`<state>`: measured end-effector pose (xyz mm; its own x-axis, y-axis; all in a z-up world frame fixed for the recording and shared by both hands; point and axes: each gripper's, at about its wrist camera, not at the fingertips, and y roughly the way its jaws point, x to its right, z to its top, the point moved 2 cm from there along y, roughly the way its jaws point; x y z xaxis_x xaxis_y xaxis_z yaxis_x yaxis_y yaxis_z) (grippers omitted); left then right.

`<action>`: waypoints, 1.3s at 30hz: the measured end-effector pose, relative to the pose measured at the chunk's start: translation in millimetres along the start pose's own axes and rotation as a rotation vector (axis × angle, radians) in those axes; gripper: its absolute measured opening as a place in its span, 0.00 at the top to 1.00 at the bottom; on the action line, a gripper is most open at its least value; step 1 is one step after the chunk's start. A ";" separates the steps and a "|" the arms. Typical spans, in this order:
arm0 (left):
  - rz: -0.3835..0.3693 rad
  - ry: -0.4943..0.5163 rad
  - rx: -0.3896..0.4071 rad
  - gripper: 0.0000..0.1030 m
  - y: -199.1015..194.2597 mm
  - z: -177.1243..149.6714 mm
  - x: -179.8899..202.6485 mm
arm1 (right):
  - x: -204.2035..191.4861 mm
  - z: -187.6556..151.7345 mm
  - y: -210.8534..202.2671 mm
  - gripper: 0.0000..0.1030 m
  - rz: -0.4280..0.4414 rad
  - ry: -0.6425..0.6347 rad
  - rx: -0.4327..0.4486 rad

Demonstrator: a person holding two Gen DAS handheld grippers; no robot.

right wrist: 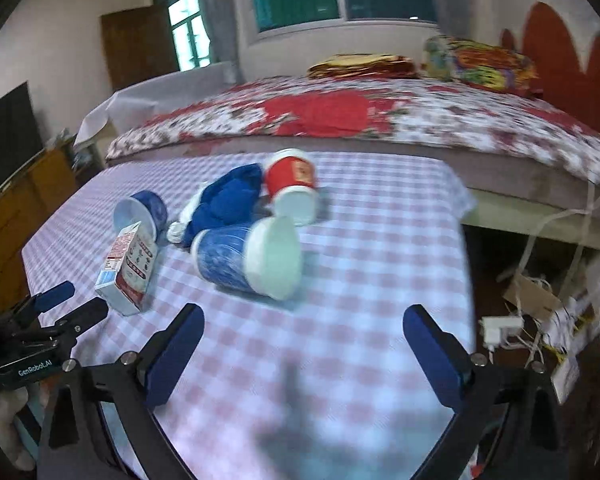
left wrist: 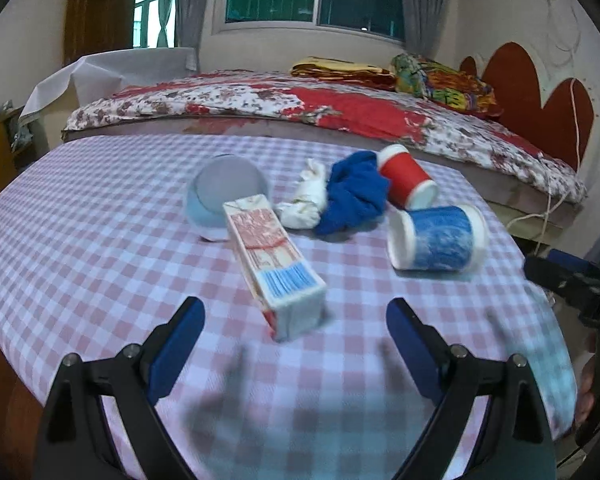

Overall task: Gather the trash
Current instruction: 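Move both tools back over the table toward the carton and cups, then grasp the white milk carton with the left gripper while the right grasps the blue-and-white paper cup, then carry carton and paper cup over the black bin and release both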

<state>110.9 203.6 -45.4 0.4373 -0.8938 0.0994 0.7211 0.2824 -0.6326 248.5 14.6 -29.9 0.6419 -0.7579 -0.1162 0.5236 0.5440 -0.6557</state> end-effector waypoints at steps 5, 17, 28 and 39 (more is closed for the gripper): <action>0.003 -0.006 -0.005 0.10 14.0 8.1 -2.4 | -14.1 12.6 44.3 0.20 0.039 -0.024 -0.060; 0.011 -0.035 -0.029 0.16 39.1 9.0 -17.2 | -54.3 3.3 66.3 0.96 0.138 -0.091 -0.082; -0.088 0.007 -0.016 0.63 23.1 5.3 -9.0 | -49.3 1.1 48.3 0.97 0.101 -0.082 -0.048; -0.178 0.069 0.002 0.63 -9.6 0.1 41.9 | -21.0 -10.0 -17.2 0.97 0.026 -0.078 0.026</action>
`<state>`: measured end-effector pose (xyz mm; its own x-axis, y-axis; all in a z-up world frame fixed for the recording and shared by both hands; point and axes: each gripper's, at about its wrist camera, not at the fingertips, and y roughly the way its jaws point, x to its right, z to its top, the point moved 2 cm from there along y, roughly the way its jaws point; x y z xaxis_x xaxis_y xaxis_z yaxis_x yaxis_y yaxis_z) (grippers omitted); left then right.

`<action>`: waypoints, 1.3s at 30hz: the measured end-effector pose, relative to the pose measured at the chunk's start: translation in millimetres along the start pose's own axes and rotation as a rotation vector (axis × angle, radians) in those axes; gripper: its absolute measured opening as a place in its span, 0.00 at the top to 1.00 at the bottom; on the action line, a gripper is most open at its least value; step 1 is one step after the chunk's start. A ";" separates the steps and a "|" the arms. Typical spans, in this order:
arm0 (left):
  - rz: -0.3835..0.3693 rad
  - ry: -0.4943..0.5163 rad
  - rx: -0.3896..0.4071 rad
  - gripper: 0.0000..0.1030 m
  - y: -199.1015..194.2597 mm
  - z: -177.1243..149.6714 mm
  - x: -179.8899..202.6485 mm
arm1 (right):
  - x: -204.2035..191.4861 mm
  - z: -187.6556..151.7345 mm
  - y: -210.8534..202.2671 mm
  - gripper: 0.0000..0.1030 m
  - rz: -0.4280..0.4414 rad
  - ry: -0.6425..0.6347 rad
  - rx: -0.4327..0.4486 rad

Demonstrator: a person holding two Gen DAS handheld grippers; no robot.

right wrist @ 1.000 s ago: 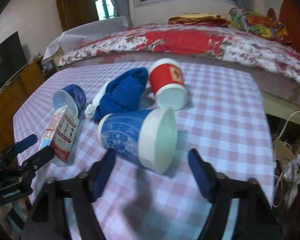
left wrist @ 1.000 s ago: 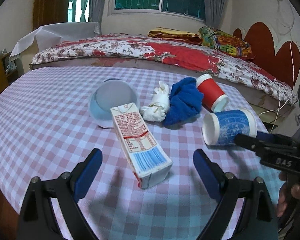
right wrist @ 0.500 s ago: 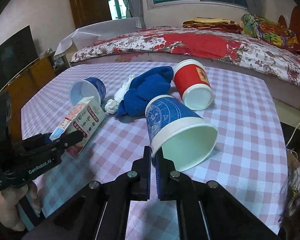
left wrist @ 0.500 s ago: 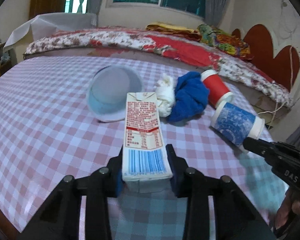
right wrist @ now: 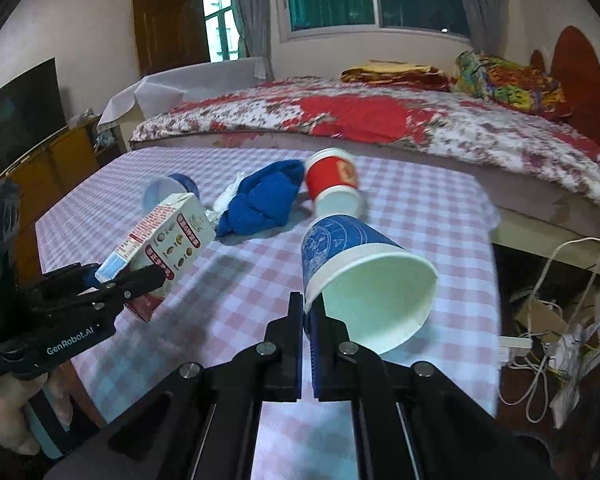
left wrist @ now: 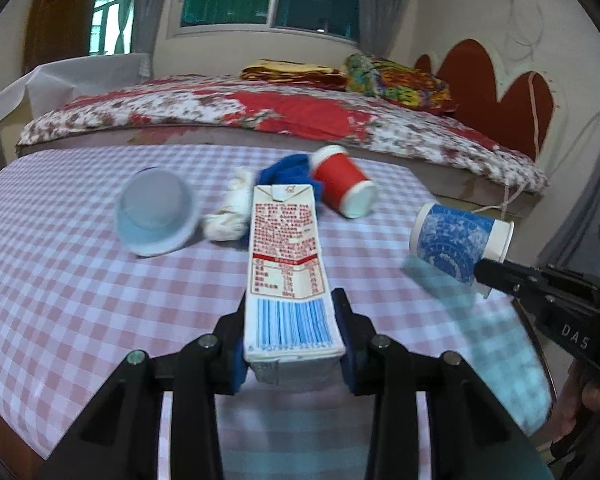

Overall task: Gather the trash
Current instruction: 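Carry carton and paper cup over the black bin and release both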

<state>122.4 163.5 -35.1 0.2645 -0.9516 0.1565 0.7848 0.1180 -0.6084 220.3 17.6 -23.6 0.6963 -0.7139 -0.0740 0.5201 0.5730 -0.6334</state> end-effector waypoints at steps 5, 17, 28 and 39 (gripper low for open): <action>-0.047 0.048 0.005 0.63 -5.5 1.2 33.9 | 18.4 -7.5 -36.9 0.97 -0.046 0.008 0.038; -0.163 0.187 -0.012 0.63 -8.7 -5.5 124.9 | 86.0 -40.4 -121.3 0.97 -0.191 0.049 0.077; -0.277 0.315 -0.042 0.63 -10.0 -20.4 209.2 | 151.2 -85.7 -178.6 0.97 -0.311 0.128 0.063; -0.368 0.410 -0.097 0.63 -7.6 -50.3 272.9 | 197.4 -139.8 -206.2 0.97 -0.354 0.166 0.022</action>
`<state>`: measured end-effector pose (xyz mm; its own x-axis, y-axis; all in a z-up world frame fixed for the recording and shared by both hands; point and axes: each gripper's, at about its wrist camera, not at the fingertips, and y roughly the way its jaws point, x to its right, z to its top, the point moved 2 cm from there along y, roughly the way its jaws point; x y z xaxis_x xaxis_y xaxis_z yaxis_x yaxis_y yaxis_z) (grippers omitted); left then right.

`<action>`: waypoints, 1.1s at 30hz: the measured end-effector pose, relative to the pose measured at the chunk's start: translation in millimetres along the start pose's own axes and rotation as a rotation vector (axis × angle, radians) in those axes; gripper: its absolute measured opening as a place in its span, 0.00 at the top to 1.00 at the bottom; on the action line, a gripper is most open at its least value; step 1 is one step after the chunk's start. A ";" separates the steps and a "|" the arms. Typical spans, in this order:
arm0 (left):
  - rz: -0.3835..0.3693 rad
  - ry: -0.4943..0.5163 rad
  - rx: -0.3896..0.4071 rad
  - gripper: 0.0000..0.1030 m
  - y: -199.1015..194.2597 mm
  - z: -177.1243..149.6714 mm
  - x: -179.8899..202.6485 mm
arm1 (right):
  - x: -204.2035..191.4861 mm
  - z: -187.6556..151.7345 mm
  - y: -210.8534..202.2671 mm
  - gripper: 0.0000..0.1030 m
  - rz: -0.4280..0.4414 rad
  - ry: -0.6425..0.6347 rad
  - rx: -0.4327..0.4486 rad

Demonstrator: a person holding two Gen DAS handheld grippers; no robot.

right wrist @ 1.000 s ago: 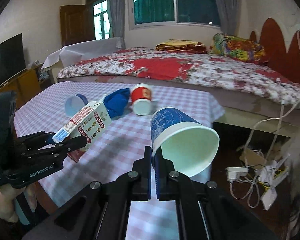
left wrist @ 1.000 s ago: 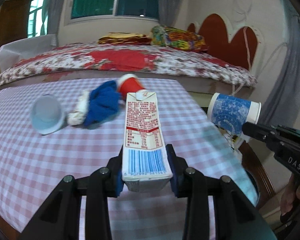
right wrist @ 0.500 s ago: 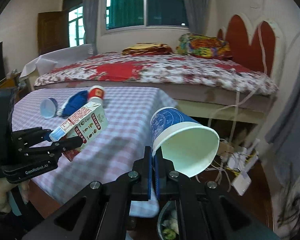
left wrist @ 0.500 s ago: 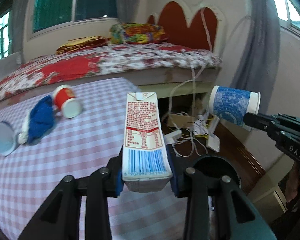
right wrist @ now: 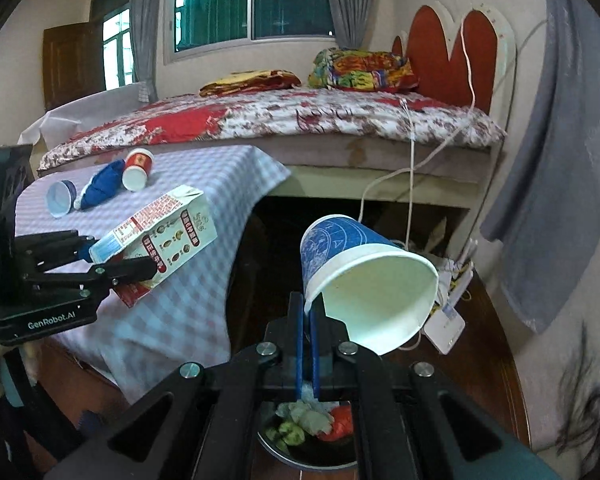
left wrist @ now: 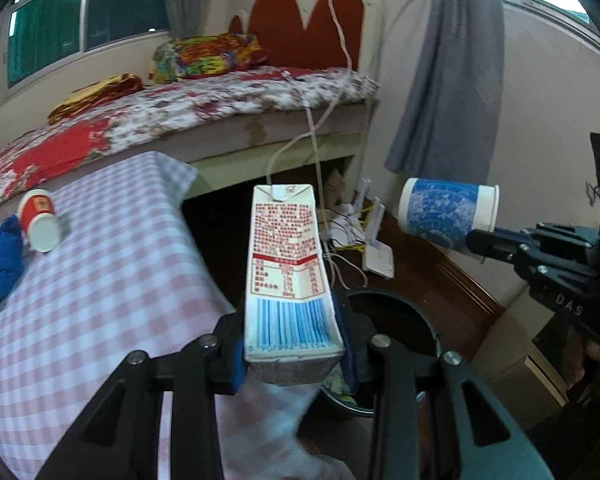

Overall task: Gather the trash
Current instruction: 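Carry carton and paper cup over the black bin and release both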

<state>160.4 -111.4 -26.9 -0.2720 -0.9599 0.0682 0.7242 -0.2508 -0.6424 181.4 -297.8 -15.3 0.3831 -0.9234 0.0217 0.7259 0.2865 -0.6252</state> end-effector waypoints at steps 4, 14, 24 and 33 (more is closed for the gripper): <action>-0.030 0.027 -0.030 0.63 11.7 -4.8 19.5 | 15.3 -18.7 1.5 0.97 0.000 0.027 -0.019; -0.092 0.083 -0.120 0.63 41.6 -23.0 61.7 | 43.5 -49.8 11.9 0.97 0.006 0.047 -0.061; -0.113 0.080 -0.189 0.64 70.4 -36.1 68.4 | 54.0 -68.3 29.5 0.97 0.040 0.036 -0.120; -0.131 0.054 -0.252 0.63 90.1 -51.3 62.9 | 40.5 -86.3 60.6 0.97 0.082 -0.023 -0.226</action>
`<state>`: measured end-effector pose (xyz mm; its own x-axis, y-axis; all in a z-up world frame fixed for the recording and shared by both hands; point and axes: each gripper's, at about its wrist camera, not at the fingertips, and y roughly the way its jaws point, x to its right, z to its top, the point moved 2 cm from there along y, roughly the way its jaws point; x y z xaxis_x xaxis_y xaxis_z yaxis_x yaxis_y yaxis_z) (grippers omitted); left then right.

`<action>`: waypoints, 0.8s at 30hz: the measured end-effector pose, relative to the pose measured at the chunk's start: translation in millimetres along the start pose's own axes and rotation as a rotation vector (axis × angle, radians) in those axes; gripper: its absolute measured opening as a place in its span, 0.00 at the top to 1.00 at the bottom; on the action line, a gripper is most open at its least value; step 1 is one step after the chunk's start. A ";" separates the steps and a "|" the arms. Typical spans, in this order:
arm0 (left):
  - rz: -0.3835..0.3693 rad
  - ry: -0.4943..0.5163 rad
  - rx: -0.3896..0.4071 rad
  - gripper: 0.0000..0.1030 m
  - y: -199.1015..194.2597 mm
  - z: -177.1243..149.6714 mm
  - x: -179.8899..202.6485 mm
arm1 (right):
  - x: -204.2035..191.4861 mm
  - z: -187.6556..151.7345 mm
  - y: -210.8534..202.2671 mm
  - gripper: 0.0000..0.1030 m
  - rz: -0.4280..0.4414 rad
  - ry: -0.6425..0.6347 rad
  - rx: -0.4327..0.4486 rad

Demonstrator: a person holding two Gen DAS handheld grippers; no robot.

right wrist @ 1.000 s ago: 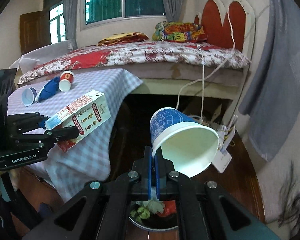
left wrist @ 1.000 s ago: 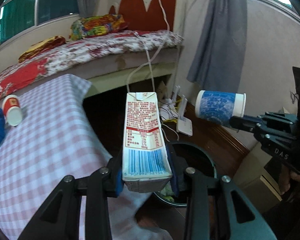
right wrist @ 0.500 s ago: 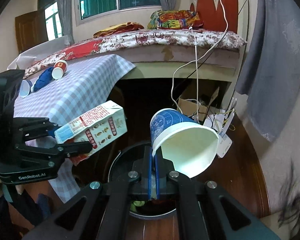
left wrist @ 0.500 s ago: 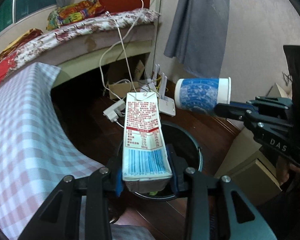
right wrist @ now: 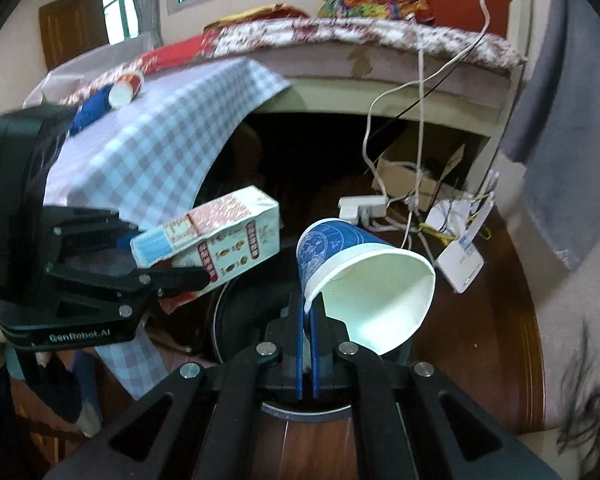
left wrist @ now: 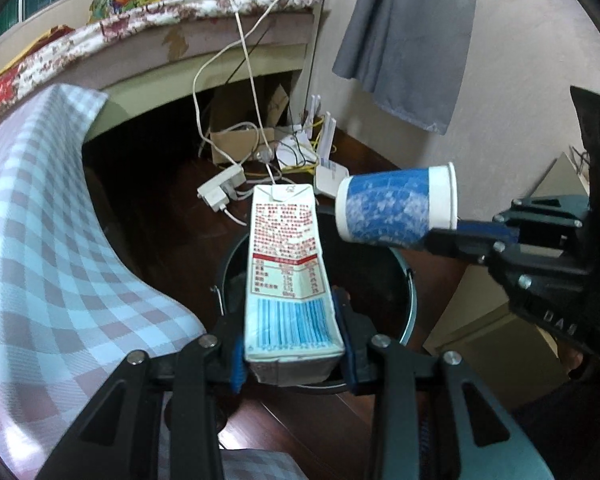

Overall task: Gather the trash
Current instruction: 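Carry carton and paper cup over the black bin and release both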

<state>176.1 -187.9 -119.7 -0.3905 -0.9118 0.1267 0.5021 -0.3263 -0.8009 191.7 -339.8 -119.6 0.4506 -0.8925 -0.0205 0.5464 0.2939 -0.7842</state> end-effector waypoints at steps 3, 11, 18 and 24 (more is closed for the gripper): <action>-0.002 0.003 -0.015 0.63 4.9 -4.4 -1.0 | -6.4 -3.1 9.1 0.97 0.012 -0.032 -0.032; -0.020 -0.013 -0.062 0.63 21.6 -6.1 -5.0 | -11.7 -7.1 26.7 0.97 0.036 -0.077 -0.097; 0.022 0.018 -0.108 0.29 35.4 -12.6 0.4 | 11.9 -22.2 43.9 0.22 0.016 -0.028 -0.204; 0.052 0.005 -0.119 0.19 34.9 -18.4 0.9 | 50.4 -28.1 36.6 0.20 -0.083 0.088 -0.219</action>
<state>179.0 -195.5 -158.3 -0.3708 -0.9252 0.0805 0.4269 -0.2468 -0.8700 214.6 -383.7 -166.8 0.3423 -0.9396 0.0033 0.4083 0.1456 -0.9011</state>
